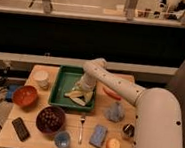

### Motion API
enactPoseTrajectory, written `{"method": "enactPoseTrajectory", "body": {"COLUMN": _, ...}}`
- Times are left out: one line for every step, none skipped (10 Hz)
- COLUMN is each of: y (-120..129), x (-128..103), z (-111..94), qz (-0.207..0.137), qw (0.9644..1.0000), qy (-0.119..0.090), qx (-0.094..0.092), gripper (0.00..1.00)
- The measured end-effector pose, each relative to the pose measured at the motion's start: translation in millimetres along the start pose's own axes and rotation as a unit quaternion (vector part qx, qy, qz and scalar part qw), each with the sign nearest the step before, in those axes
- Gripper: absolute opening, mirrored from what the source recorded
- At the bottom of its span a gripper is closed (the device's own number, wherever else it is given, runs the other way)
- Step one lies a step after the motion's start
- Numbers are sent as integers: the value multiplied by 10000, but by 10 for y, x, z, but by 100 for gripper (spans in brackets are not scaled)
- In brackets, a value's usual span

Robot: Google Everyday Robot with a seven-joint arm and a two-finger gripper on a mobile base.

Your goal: Place banana in plastic cup

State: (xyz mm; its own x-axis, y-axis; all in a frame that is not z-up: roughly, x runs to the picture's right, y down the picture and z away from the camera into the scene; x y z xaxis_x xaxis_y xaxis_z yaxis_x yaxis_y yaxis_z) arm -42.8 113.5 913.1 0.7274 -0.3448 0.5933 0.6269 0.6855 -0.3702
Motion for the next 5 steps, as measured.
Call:
{"method": "enactPoseTrajectory", "body": {"y": -1, "x": 7, "z": 13, "qz": -5, "qw": 10000, "qy": -25, "qx": 1, "gripper": 80}}
{"method": "enactPoseTrajectory", "body": {"y": 2, "x": 10, "z": 30, "qz": -15, "qw": 10000, "qy": -54, "qx": -8, "gripper": 80}}
{"method": "enactPoseTrajectory", "body": {"y": 5, "x": 11, "z": 47, "qz": -24, "qw": 10000, "qy": -77, "qx": -18, "gripper": 80}}
{"method": "enactPoseTrajectory", "body": {"y": 6, "x": 7, "z": 66, "qz": -35, "qw": 9999, "qy": -103, "qx": -33, "gripper": 80}}
{"method": "enactPoseTrajectory", "body": {"y": 3, "x": 1, "z": 77, "qz": -44, "qw": 9999, "qy": -119, "qx": -40, "gripper": 80}}
